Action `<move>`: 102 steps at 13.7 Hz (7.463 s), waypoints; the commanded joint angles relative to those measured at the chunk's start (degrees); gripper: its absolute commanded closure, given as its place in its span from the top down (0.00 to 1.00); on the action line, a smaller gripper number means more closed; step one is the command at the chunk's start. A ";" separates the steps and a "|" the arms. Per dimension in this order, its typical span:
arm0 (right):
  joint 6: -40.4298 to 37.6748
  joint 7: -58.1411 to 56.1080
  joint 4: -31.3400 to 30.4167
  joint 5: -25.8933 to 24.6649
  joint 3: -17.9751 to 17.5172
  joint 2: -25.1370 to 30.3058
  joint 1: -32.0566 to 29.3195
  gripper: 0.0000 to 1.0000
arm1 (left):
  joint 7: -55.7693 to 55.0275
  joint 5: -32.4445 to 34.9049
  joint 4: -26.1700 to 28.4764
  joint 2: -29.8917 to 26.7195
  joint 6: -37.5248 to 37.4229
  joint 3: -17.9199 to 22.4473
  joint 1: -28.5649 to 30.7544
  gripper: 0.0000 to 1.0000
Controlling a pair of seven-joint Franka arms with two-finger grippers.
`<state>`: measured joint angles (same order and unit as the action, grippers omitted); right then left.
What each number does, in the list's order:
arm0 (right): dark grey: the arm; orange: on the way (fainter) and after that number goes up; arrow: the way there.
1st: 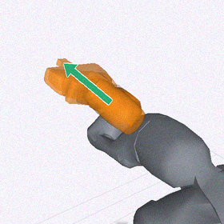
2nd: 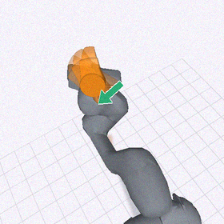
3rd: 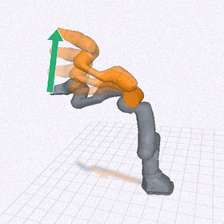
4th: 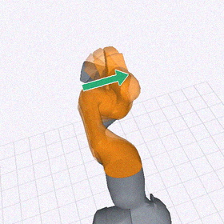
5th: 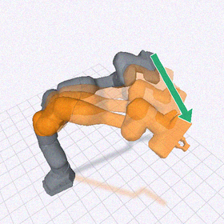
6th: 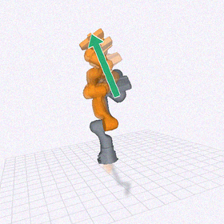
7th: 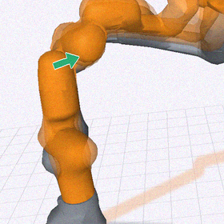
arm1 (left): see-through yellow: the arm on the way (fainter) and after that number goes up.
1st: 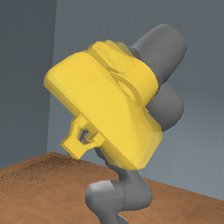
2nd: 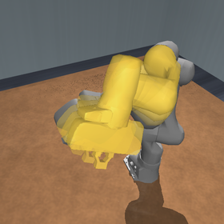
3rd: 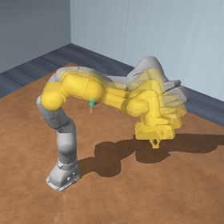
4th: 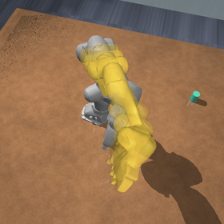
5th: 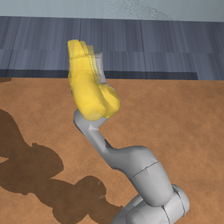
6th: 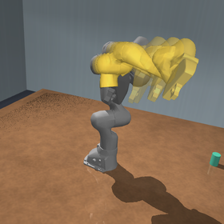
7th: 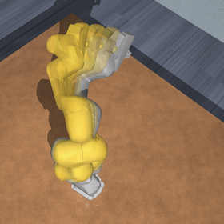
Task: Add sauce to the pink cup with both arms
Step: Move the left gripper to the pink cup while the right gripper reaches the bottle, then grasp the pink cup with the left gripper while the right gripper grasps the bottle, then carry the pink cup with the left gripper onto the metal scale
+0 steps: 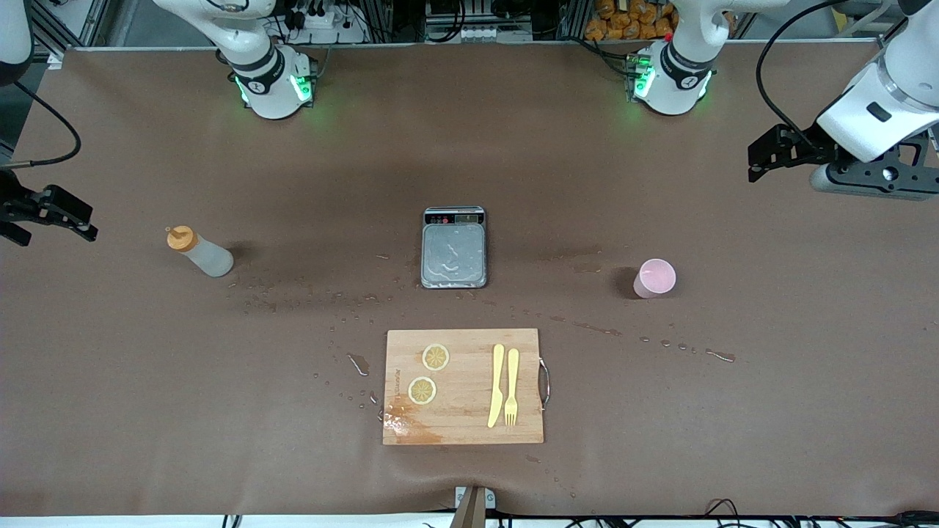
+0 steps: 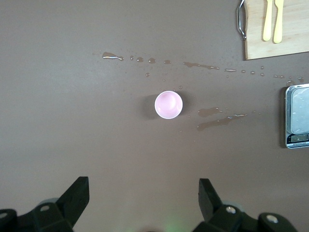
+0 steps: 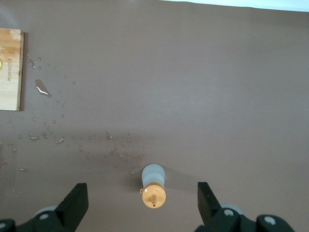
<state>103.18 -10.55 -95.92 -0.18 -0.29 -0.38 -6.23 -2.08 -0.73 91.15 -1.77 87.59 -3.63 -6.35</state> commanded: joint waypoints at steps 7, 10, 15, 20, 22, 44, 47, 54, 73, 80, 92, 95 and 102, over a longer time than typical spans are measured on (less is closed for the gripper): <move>-0.43 0.70 -0.50 0.09 -0.77 0.47 -1.51 1.00 | -3.80 1.43 -1.85 1.07 -1.72 -1.02 -0.42 1.00; -2.01 0.79 -0.59 0.09 -0.77 0.29 -1.51 1.00 | -3.89 1.52 -1.41 2.47 -1.72 -1.55 -0.42 1.00; -5.52 7.10 -0.67 2.99 -0.77 0.12 -3.08 1.00 | -0.13 1.52 2.89 6.86 -1.38 -1.64 0.19 1.00; -12.72 9.67 -0.32 13.69 -0.68 -2.78 -11.86 1.00 | 0.06 1.52 10.27 11.78 9.86 -1.55 0.46 1.00; -13.52 11.06 -0.32 13.89 -0.68 -4.36 -13.98 1.00 | 0.15 1.61 14.12 12.41 15.73 -1.47 0.81 1.00; -28.82 42.01 3.98 36.65 -0.77 -38.90 -36.40 1.00 | 3.57 2.40 22.93 26.98 37.91 -1.64 1.78 0.59; -28.04 42.10 3.81 38.49 -0.77 -41.71 -36.14 1.00 | 3.57 2.40 22.76 27.52 37.91 -1.55 1.51 0.00; -22.94 42.10 3.02 40.34 -0.86 -46.11 -33.15 1.00 | 3.66 2.40 21.70 26.65 37.83 -1.64 1.60 0.00; -17.31 41.57 -2.34 43.95 -0.94 -46.64 -27.96 1.00 | -30.94 -3.75 6.86 23.74 29.21 -14.12 -7.25 0.00; -17.66 41.57 -2.87 43.95 -0.94 -45.68 -26.47 0.53 | -44.05 -4.55 -0.44 29.36 29.30 -14.12 -16.23 0.00; -18.98 54.64 0.91 39.30 -0.77 -38.49 -21.73 0.48 | -53.12 -3.14 -8.62 39.56 35.19 -13.33 -27.66 0.00; -18.72 59.05 1.26 37.27 -0.77 -34.61 -19.53 0.48 | -52.85 -1.73 -8.62 41.67 35.19 -13.33 -28.63 0.00; -17.75 67.76 1.35 34.81 -0.77 -28.89 -14.70 0.48 | -53.28 0.91 -8.53 43.96 35.19 -11.58 -28.19 0.19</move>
<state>85.28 54.53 -93.55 35.53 -1.51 -32.02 -22.27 -54.09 -1.09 84.04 41.63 122.83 -16.29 -34.30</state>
